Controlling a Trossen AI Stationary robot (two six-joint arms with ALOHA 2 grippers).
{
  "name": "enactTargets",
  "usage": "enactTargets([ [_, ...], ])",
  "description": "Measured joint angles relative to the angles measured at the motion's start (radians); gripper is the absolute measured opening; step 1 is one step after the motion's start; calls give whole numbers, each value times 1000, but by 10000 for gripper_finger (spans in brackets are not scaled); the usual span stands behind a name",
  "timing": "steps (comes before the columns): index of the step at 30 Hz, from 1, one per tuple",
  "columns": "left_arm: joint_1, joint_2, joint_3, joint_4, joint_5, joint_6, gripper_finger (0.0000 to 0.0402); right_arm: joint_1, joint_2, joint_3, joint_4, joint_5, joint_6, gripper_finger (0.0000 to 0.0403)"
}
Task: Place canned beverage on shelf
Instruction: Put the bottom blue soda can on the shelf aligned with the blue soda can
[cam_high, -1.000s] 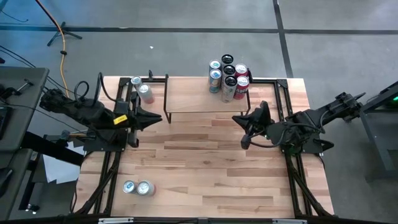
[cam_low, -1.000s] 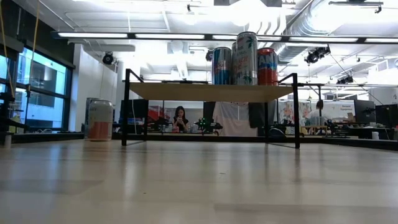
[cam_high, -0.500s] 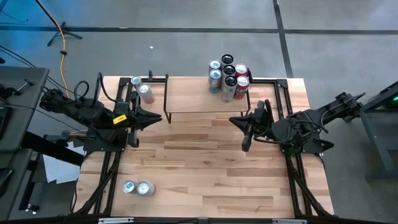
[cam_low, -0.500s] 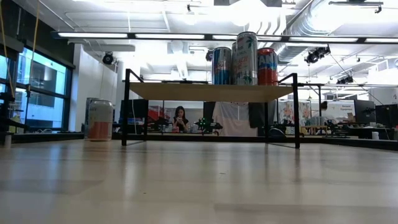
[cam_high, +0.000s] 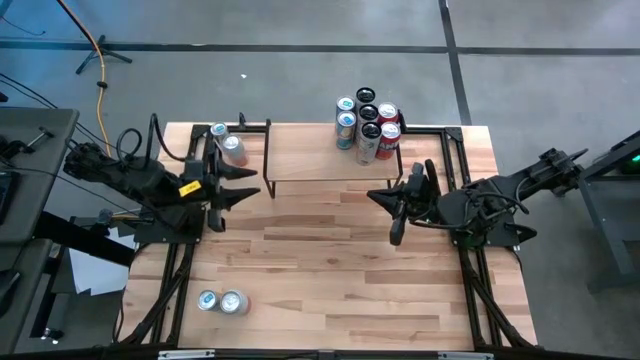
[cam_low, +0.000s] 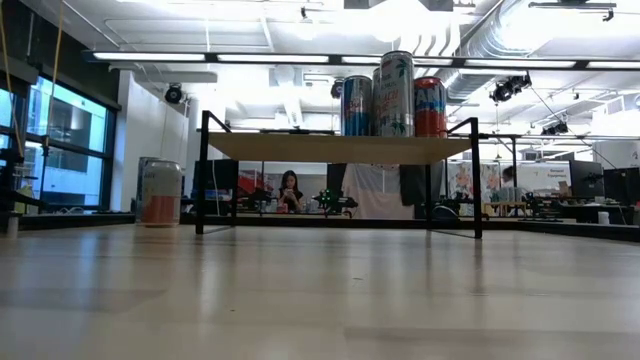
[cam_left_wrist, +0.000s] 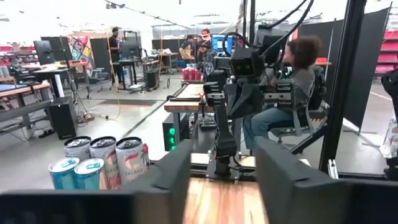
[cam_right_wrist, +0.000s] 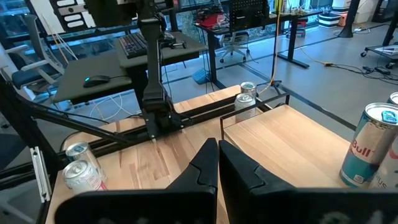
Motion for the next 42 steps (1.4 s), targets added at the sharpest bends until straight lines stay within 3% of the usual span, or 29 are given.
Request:
enactTargets([
  [8, 27, -5, 1, -1, 7, -129, 294, 0, 0, 0, -2, 0, 0, 0],
  [14, 57, -5, 1, -16, 15, -171, 360, 0, 0, 0, -7, 0, 1, 0],
  [20, 80, 8, 85, -115, 48, -182, 369, 0, 0, 0, -10, 0, -3, 0],
  [24, 79, 66, 227, -404, 123, -264, 368, 0, 0, 0, -20, 0, 0, 0],
  [28, 59, 182, 386, -816, 319, -459, 368, 0, 0, 0, -25, 0, 0, 0],
  [31, 8, 265, 436, -999, 526, -675, 367, 0, 0, 0, -36, 0, 0, 0],
  [33, -53, 314, 434, -1044, 626, -780, 367, 0, 0, 0, -51, 2, 0, 0],
  [36, -196, 382, 425, -1098, 663, -912, 367, 0, 0, 0, -81, 18, 0, 0],
  [38, -295, 420, 414, -1129, 658, -979, 367, 0, 0, 0, -99, 34, 0, 0],
  [42, -498, 502, 383, -1161, 543, -1117, 367, -2, 1, 0, -132, 44, 0, 0],
])
